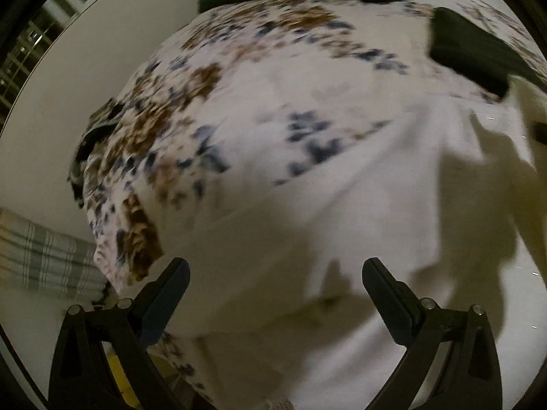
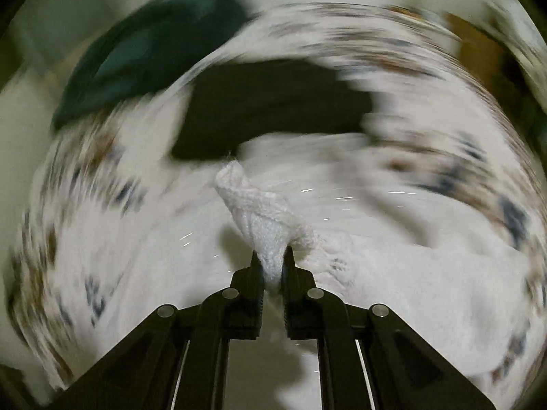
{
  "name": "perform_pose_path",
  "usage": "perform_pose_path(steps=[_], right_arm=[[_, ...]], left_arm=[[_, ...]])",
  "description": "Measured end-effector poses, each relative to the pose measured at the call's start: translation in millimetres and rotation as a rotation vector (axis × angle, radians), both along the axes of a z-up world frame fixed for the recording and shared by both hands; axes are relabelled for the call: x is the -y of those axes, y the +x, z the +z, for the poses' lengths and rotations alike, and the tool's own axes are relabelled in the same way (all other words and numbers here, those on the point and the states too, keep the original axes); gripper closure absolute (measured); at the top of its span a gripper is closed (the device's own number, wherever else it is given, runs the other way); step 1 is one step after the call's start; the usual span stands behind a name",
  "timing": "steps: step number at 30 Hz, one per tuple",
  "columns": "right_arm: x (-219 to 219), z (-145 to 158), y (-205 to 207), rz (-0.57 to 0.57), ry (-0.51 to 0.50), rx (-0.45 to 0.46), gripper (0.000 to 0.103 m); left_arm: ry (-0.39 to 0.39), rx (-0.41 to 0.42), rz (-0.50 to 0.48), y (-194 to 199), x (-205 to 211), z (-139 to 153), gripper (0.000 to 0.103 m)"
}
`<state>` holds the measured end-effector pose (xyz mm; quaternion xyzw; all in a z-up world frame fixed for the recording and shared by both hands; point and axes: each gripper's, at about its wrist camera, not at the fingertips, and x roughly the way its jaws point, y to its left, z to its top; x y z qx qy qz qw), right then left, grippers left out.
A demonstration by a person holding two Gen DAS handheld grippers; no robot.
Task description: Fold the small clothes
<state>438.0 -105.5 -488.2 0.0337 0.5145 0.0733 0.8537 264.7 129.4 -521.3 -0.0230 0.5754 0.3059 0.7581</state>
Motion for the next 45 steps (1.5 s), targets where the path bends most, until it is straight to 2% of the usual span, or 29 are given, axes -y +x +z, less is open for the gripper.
perform_pose_path(steps=[2, 4, 6, 8, 9, 10, 12, 13, 19, 23, 27, 33, 35, 37, 38, 39, 40, 41, 45], right_arm=[[-73.4, -13.9, -3.4, 0.118, -0.054, 0.001, 0.094], [-112.9, -30.4, -5.1, 0.178, -0.103, -0.012, 0.094], [-141.0, -52.7, -2.3, 0.199, -0.142, -0.068, 0.092], [-143.1, -66.9, 0.3, 0.17, -0.118, -0.135, 0.088], [-138.7, -67.3, 1.0, 0.158, -0.08, -0.164, 0.078], [-131.9, -63.7, 1.8, 0.148, -0.042, -0.188, 0.057], [-109.9, -53.4, -2.9, 0.106, 0.061, -0.231, 0.039], [-98.4, -48.9, -8.9, 0.076, 0.099, -0.238, 0.036], [-37.0, -32.4, -52.1, -0.051, 0.147, -0.324, 0.033], [-15.0, -30.3, -71.2, -0.094, 0.118, -0.385, 0.033], [5.9, -26.1, -82.9, -0.113, 0.085, -0.44, 0.033], [-8.2, -38.4, -92.5, -0.095, 0.067, -0.474, 0.033], [-16.5, -39.3, -93.7, -0.072, 0.055, -0.473, 0.033], [-22.9, -39.8, -94.5, -0.055, 0.041, -0.475, 0.033], [-27.5, -40.4, -95.4, -0.046, 0.04, -0.479, 0.033], [-30.0, -39.8, -96.0, -0.04, 0.04, -0.481, 0.033], [-33.0, -39.5, -96.8, -0.032, 0.036, -0.481, 0.033], [-38.0, -39.4, -97.4, -0.021, 0.027, -0.479, 0.033], [-56.0, -40.0, -97.0, 0.013, 0.008, -0.468, 0.033]], left_arm=[[-0.004, -0.01, 0.025, -4.7, -18.6, -5.9, 0.0], [-0.008, -0.011, 0.04, -7.5, -31.5, -8.8, 0.0], [-0.012, -0.003, 0.052, -9.7, -42.8, -8.4, 0.0], [-0.023, 0.005, 0.065, -12.5, -51.6, -5.6, 0.0], [-0.034, 0.009, 0.073, -15.6, -57.0, -3.6, 0.0], [-0.048, 0.01, 0.081, -18.9, -62.0, -1.4, 0.0], [-0.083, 0.012, 0.107, -28.9, -72.9, 2.3, 0.0], [-0.106, 0.014, 0.122, -34.5, -79.4, 3.7, 0.0], [-0.264, 0.024, 0.275, -89.1, -134.2, 2.1, 0.0], [-0.297, 0.076, 0.38, -130.8, -176.6, -2.7, 0.0], [-0.359, 0.117, 0.461, -164.7, -217.3, -26.2, 0.0], [-0.417, 0.061, 0.511, -185.1, -244.8, -77.1, 0.003], [-0.428, 0.019, 0.519, -186.1, -247.5, -95.9, 0.014], [-0.472, 0.041, 0.512, -185.7, -246.7, -104.3, 0.04], [-0.476, 0.062, 0.506, -184.9, -245.3, -102.1, 0.049], [-0.472, 0.093, 0.488, -182.6, -241.9, -95.2, 0.082], [-0.464, 0.106, 0.471, -179.0, -238.3, -88.0, 0.094], [-0.45, 0.109, 0.463, -176.3, -236.1, -80.2, 0.094], [-0.401, 0.245, 0.474, -175.0, -244.2, -23.6, 0.095]])
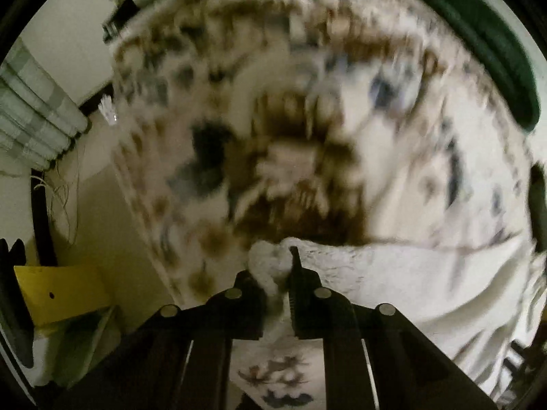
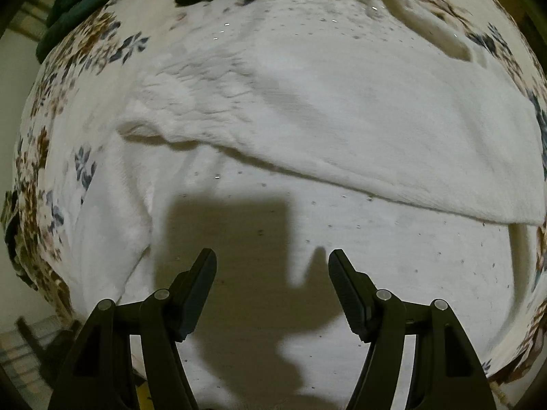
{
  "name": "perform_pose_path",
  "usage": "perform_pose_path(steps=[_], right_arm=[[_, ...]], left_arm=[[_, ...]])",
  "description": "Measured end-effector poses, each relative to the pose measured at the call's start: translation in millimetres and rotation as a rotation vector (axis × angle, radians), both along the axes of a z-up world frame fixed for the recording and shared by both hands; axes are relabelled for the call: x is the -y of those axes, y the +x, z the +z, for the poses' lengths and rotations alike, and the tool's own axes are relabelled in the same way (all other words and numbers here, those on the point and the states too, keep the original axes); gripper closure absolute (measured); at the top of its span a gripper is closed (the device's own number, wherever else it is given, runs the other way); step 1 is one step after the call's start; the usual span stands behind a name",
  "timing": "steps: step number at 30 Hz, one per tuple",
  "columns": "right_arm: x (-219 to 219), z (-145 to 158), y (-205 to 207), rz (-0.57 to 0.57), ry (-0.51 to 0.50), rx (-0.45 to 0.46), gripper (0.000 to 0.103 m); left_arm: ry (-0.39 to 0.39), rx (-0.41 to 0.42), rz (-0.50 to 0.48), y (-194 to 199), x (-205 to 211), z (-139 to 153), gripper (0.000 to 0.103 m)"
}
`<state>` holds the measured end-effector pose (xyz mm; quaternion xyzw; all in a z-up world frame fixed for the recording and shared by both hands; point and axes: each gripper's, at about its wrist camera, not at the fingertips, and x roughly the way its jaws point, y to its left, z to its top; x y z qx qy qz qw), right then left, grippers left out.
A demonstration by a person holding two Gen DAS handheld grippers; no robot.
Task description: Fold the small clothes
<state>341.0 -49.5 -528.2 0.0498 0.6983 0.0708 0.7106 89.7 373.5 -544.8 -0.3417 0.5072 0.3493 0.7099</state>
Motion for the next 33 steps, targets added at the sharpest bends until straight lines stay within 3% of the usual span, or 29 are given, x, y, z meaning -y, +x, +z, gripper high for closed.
perform_pose_path(steps=[4, 6, 10, 13, 17, 18, 19, 21, 28, 31, 33], right_arm=[[-10.5, 3.3, 2.5, 0.008, 0.003, 0.01, 0.033], [-16.4, 4.4, 3.8, 0.014, 0.002, 0.016, 0.033], [-23.6, 3.2, 4.5, 0.024, 0.005, 0.017, 0.033], [-30.5, -0.2, 4.2, 0.03, 0.006, 0.007, 0.033], [-35.7, -3.7, 2.1, 0.041, 0.012, -0.006, 0.033], [-36.6, -4.1, 2.2, 0.041, 0.015, -0.007, 0.033], [-36.6, -4.2, 2.3, 0.04, 0.023, -0.01, 0.033], [-36.9, -4.7, 2.1, 0.034, 0.032, -0.016, 0.033], [-29.1, 5.6, -5.0, 0.008, 0.083, -0.039, 0.033], [-16.5, 15.2, -8.9, -0.001, 0.071, -0.035, 0.033], [-7.1, 17.9, -10.1, -0.01, 0.056, -0.037, 0.033]], left_arm=[[0.059, 0.114, 0.052, 4.2, -24.9, 45.8, 0.095], [0.068, 0.154, 0.064, 6.2, -46.3, 50.5, 0.095], [0.091, 0.156, 0.081, 22.0, -84.1, 31.0, 0.09], [0.004, 0.177, 0.132, 20.0, -107.2, 4.4, 0.087], [-0.089, 0.259, 0.229, -4.1, -111.3, -2.6, 0.08], [-0.108, 0.28, 0.246, -10.7, -108.2, -2.2, 0.07], [-0.136, 0.295, 0.275, -20.4, -103.0, -3.3, 0.051], [-0.172, 0.326, 0.313, -31.8, -93.0, -6.9, 0.042], [-0.403, 0.375, 0.418, -30.9, -62.4, -66.3, 0.042], [-0.432, 0.419, 0.478, -19.2, -68.4, -84.7, 0.042], [-0.395, 0.446, 0.499, -14.0, -73.6, -84.4, 0.045]])
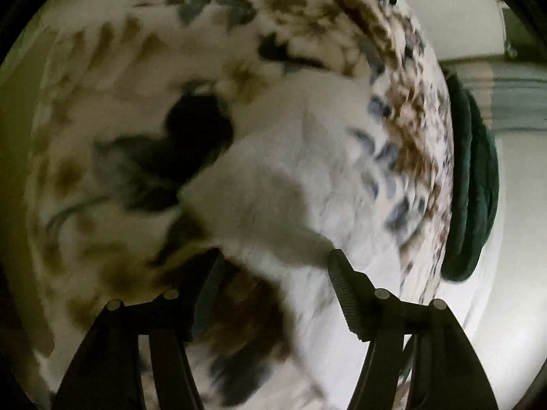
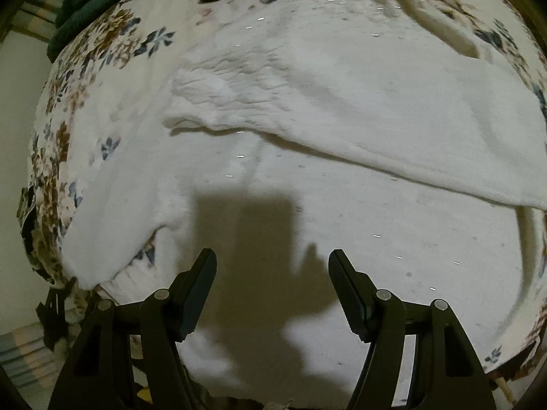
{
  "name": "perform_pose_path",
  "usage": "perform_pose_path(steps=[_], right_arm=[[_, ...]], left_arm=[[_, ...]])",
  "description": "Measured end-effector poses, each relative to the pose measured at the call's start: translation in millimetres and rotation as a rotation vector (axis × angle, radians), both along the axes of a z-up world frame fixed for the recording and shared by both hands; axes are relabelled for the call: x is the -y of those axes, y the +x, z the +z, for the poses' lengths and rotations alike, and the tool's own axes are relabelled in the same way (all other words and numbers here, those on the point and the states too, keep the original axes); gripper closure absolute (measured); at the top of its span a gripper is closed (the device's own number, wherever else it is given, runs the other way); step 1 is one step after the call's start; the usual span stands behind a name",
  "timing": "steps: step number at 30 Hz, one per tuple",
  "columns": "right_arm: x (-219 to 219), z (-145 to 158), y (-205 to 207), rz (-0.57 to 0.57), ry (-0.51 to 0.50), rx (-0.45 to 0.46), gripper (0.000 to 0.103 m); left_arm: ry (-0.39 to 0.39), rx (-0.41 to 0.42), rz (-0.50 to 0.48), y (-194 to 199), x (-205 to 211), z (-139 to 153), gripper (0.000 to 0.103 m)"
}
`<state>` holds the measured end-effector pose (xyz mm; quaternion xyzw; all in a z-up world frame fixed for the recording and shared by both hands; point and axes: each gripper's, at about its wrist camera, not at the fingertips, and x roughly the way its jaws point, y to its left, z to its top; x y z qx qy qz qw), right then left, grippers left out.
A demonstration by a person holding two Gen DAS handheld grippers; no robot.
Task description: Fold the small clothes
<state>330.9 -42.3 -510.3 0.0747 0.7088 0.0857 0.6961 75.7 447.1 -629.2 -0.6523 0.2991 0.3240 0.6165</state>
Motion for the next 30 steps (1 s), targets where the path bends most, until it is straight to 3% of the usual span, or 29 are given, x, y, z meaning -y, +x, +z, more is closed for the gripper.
perform_pose_path(steps=[1, 2, 3, 8, 12, 17, 19, 22, 27, 30], right_arm=[[5.0, 0.0, -0.7, -0.004, -0.011, -0.002, 0.033], [11.1, -1.0, -1.5, -0.009, -0.024, -0.005, 0.033], [15.8, -2.2, -1.8, -0.013, -0.035, -0.007, 0.033], [40.5, -3.8, -2.7, -0.054, -0.083, 0.018, 0.033], [60.0, -0.5, -0.4, -0.092, -0.106, 0.04, 0.033], [98.9, 1.2, 9.9, -0.159, -0.101, 0.057, 0.033], [118.6, 1.5, 12.3, -0.193, -0.094, 0.058, 0.027], [156.8, 1.0, 13.2, -0.257, -0.067, 0.054, 0.026], [228.0, 7.8, 12.9, -0.332, -0.053, 0.084, 0.027], [275.5, 13.1, 9.9, -0.384, -0.057, 0.1, 0.027]], left_arm=[[0.037, -0.01, 0.013, 3.3, -2.8, 4.4, 0.051], [0.073, -0.018, 0.02, 6.3, -5.0, 10.3, 0.064], [0.102, -0.028, 0.015, 9.9, -7.2, 15.5, 0.094], [0.295, -0.134, -0.065, 36.6, -5.0, 65.3, 0.094], [0.508, -0.198, -0.206, 67.1, 20.0, 124.8, 0.094], [0.7, -0.148, -0.409, 131.3, 80.9, 196.2, 0.094], [0.746, -0.119, -0.508, 167.3, 117.1, 216.4, 0.094], [0.794, -0.052, -0.655, 224.0, 184.4, 240.2, 0.094], [0.782, 0.081, -0.881, 300.0, 311.2, 256.6, 0.094], [0.762, 0.156, -1.058, 338.4, 411.9, 255.0, 0.094]])
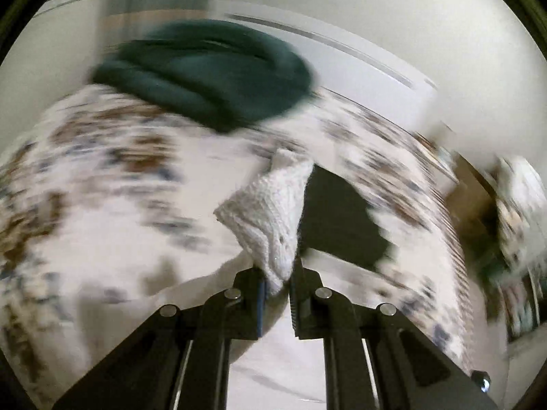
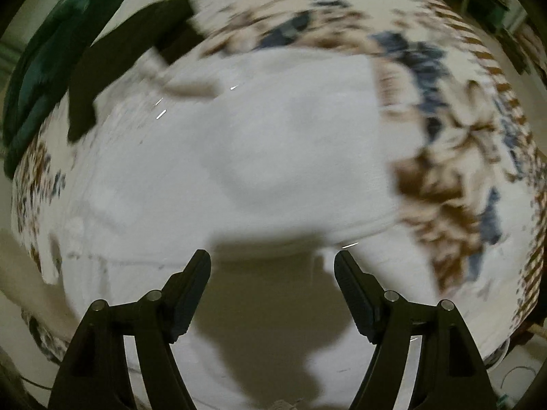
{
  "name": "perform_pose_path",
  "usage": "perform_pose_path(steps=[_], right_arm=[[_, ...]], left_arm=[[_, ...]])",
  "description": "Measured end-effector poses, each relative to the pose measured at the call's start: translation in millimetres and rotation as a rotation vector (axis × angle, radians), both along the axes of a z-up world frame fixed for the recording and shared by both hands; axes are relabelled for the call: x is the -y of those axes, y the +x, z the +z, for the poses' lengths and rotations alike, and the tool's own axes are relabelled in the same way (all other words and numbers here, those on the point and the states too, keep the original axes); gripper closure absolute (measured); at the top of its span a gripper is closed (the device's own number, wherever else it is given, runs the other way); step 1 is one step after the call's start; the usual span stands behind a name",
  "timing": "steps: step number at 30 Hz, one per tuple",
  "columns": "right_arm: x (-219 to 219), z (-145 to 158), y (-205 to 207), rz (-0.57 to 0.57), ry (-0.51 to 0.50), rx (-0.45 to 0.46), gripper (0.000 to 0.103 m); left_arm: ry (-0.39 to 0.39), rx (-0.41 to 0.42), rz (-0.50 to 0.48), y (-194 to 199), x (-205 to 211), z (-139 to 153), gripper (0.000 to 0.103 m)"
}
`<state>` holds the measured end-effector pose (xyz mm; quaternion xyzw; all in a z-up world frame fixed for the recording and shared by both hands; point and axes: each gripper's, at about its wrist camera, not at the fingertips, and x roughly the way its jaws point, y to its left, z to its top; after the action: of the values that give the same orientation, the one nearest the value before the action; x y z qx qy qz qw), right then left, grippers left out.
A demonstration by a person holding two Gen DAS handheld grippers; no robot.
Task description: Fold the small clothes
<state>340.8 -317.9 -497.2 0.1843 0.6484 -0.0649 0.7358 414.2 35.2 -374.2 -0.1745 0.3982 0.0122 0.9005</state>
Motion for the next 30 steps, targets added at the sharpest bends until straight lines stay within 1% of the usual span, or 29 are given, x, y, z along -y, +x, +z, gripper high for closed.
perform_pose_path(steps=[1, 2, 4, 7, 9, 10, 12, 13, 14, 15, 17, 18, 19, 21, 22, 23, 24, 26, 28, 30], right_arm=[[18.6, 0.6, -2.4, -0.02, -0.005, -0.001, 0.027], [35.2, 1.1, -5.1, -0.039, -0.01, -0.002, 0.027], [62.2, 1.1, -10.2, -0.072, -0.019, -0.006, 0.027], [96.1, -1.4, -17.4, -0.116, -0.038, -0.015, 0.027], [120.2, -3.9, -24.7, -0.141, -0.043, -0.027, 0.027], [125.5, -5.5, -26.2, -0.148, -0.046, -0.032, 0.027], [142.5, -9.8, -29.8, -0.158, -0.043, -0.044, 0.027], [147.5, -11.5, -29.6, -0.16, -0.04, -0.049, 0.027], [153.0, -12.4, -30.9, -0.163, -0.029, -0.051, 0.027], [155.4, -12.5, -31.2, -0.163, -0.019, -0.051, 0.026], [163.6, -10.2, -30.1, -0.158, 0.007, -0.048, 0.026], [168.0, -7.8, -28.8, -0.156, 0.019, -0.041, 0.026], [175.4, -2.1, -31.3, -0.154, 0.029, -0.035, 0.026], [179.9, 8.8, -25.2, -0.158, 0.064, -0.011, 0.026], [180.0, 13.4, -20.6, -0.162, 0.077, 0.001, 0.026], [180.4, 17.5, -12.7, -0.165, 0.093, 0.018, 0.026], [178.1, 21.8, -4.3, -0.162, 0.107, 0.035, 0.026], [175.6, 26.5, 10.7, -0.149, 0.131, 0.056, 0.026], [163.8, 25.3, 31.4, -0.12, 0.162, 0.067, 0.026], [152.2, 18.5, 48.1, -0.083, 0.186, 0.059, 0.026]], left_arm=[[-0.008, -0.009, -0.053, 9.2, 31.7, -3.2, 0.094], [-0.018, -0.015, -0.092, 14.8, 54.0, -5.8, 0.094], [-0.018, -0.041, -0.188, 25.4, 112.6, -15.9, 0.094], [-0.008, -0.079, -0.307, 28.0, 181.9, -34.2, 0.094], [0.007, -0.114, -0.367, 31.1, 213.6, -46.2, 0.093], [0.037, -0.143, -0.403, 30.3, 232.4, -56.7, 0.091], [0.095, -0.19, -0.43, 27.1, 253.0, -70.5, 0.09], [0.117, -0.2, -0.435, 25.2, 259.6, -73.6, 0.088], [0.146, -0.209, -0.433, 20.4, 260.2, -76.8, 0.084], [0.165, -0.214, -0.431, 16.7, 259.6, -78.0, 0.074], [0.149, -0.202, -0.432, 9.3, 254.2, -77.1, 0.066], [0.152, -0.195, -0.42, 4.6, 246.4, -74.9, 0.053], [0.154, -0.187, -0.408, 1.2, 235.4, -70.3, 0.034], [0.16, -0.173, -0.368, -3.3, 213.6, -69.3, 0.016], [0.165, -0.165, -0.326, -5.7, 191.3, -66.3, 0.016], [0.179, -0.163, -0.293, -5.5, 177.4, -66.0, 0.016], [0.208, -0.166, -0.244, -8.4, 154.8, -65.0, 0.015], [0.248, -0.181, -0.168, -13.4, 117.7, -72.2, 0.014], [0.277, -0.233, -0.101, -14.5, 83.4, -86.1, 0.014], [0.295, -0.288, -0.036, -17.9, 49.7, -101.0, 0.014]])
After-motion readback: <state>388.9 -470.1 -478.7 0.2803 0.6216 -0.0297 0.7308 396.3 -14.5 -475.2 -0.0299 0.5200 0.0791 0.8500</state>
